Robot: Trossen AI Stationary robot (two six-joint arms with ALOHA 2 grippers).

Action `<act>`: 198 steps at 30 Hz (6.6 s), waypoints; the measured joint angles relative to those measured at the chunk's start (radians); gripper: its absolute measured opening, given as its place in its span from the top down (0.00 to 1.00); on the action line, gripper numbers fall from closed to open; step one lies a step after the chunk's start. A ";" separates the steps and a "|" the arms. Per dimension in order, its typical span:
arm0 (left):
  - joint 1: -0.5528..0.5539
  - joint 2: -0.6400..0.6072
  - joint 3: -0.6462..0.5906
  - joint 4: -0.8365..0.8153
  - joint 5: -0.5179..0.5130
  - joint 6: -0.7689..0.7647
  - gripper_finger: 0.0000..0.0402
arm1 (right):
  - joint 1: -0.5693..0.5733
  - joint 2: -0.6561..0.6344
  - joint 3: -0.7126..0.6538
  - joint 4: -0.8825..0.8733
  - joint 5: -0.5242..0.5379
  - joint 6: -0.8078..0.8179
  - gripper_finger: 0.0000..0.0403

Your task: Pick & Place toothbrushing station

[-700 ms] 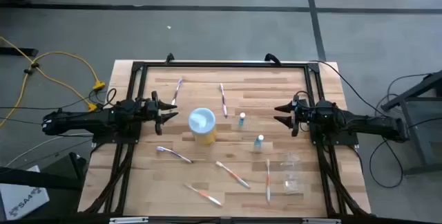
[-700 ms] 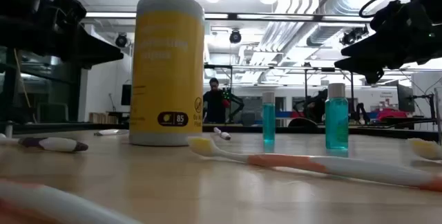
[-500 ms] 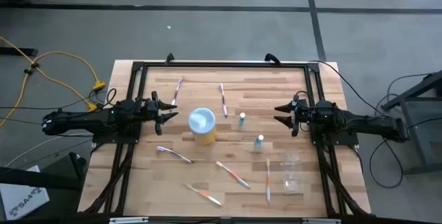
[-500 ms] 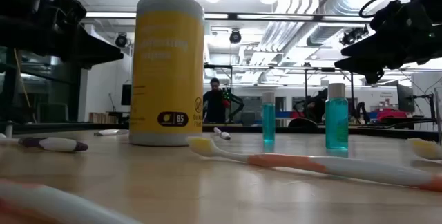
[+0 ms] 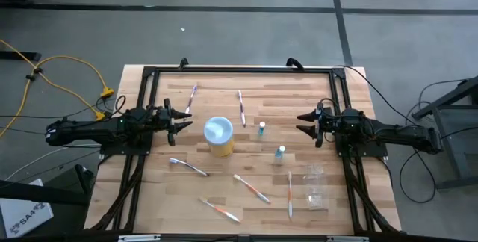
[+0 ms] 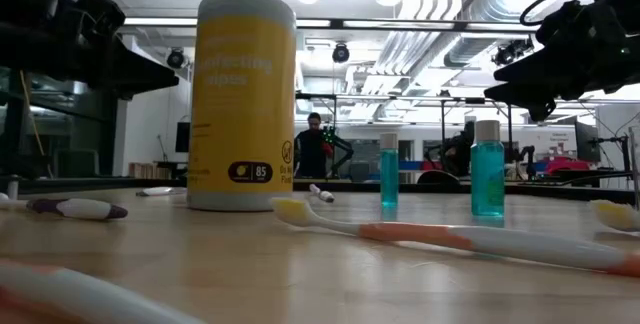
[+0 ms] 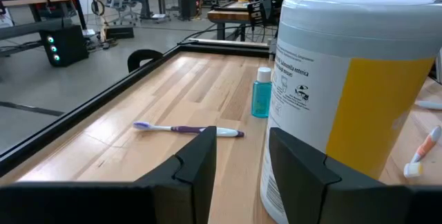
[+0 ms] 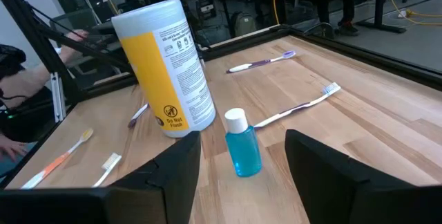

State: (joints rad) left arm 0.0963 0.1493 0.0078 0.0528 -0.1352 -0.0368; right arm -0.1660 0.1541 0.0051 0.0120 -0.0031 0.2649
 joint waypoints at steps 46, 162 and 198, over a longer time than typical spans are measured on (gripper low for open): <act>0.000 0.000 0.000 0.027 0.000 0.000 0.68 | 0.000 0.000 0.000 0.000 0.000 0.000 0.49; 0.000 0.001 0.000 0.172 -0.001 -0.143 0.68 | 0.403 1.180 0.952 -0.606 0.147 -0.205 0.49; 0.000 0.001 0.000 0.173 -0.001 -0.144 0.68 | 0.415 1.340 0.951 -0.700 0.187 -0.216 0.49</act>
State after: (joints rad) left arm 0.0962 0.1503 0.0074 0.2256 -0.1359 -0.1810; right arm 0.2489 1.4944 0.9565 -0.6884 0.1837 0.0494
